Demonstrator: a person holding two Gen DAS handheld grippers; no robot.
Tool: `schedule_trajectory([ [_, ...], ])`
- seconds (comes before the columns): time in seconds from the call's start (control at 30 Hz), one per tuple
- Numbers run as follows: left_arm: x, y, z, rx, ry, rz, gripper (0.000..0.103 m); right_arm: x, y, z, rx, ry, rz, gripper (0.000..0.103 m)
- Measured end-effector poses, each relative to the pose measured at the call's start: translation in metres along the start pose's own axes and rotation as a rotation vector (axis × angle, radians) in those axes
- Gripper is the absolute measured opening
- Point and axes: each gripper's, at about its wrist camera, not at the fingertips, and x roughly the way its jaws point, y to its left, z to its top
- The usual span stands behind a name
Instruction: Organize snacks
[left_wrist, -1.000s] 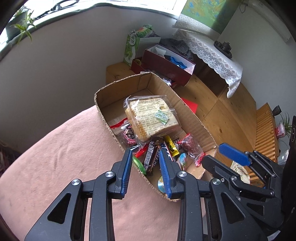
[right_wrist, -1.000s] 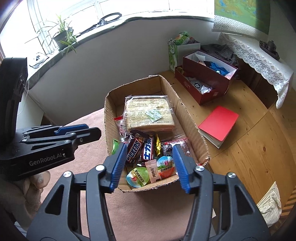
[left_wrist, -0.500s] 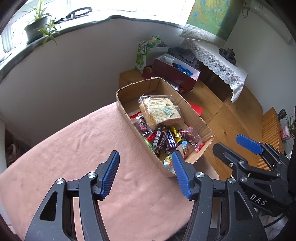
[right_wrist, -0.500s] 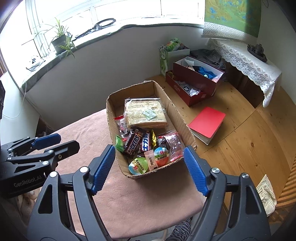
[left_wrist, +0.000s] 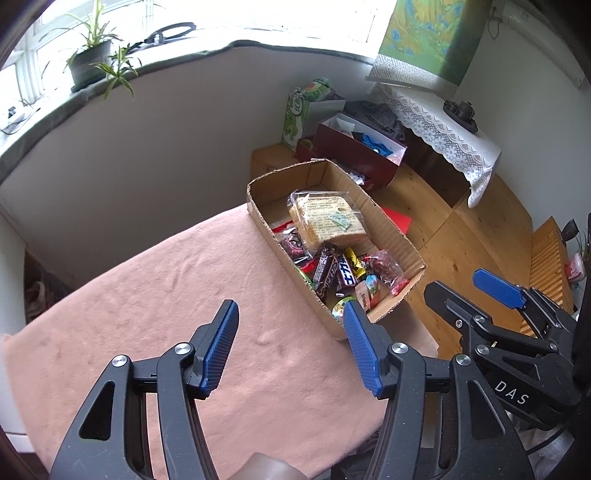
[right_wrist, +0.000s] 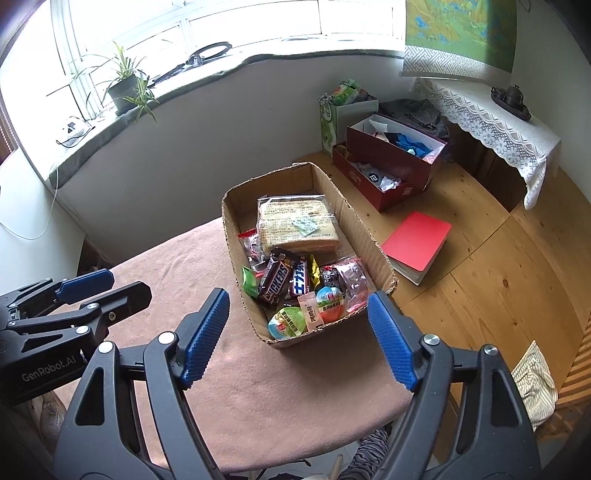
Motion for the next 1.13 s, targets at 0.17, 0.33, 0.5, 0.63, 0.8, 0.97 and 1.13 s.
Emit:
schedule_trajectory([
  [0.17,0.0002,0.0003,-0.0005,0.004,0.004,0.005,0.058,-0.0008,-0.0008,-0.0006,0.004,-0.001,-0.002,0.08],
  [0.33,-0.0007,-0.0014,-0.0005,0.007,0.006,0.009,0.058,-0.0005,-0.001,-0.0005,0.003,0.0,-0.001,0.08],
  [0.5,-0.0013,-0.0023,-0.001,0.008,0.006,0.008,0.058,-0.0006,-0.001,-0.0004,0.002,-0.002,-0.001,0.08],
  [0.63,-0.0013,-0.0033,-0.0006,0.009,0.009,0.012,0.058,-0.0005,-0.0008,-0.0004,0.002,0.0,-0.001,0.08],
  [0.8,-0.001,-0.0031,-0.0004,0.009,0.01,0.012,0.058,-0.0002,-0.0006,-0.0005,0.002,0.0,-0.001,0.08],
  [0.97,-0.0019,-0.0037,0.0,0.015,0.007,0.01,0.058,0.0002,-0.0003,-0.0007,0.001,0.001,-0.002,0.08],
  [1.13,-0.0003,-0.0029,-0.0015,0.022,0.007,0.015,0.058,-0.002,-0.0013,-0.0025,-0.004,0.006,-0.001,0.08],
])
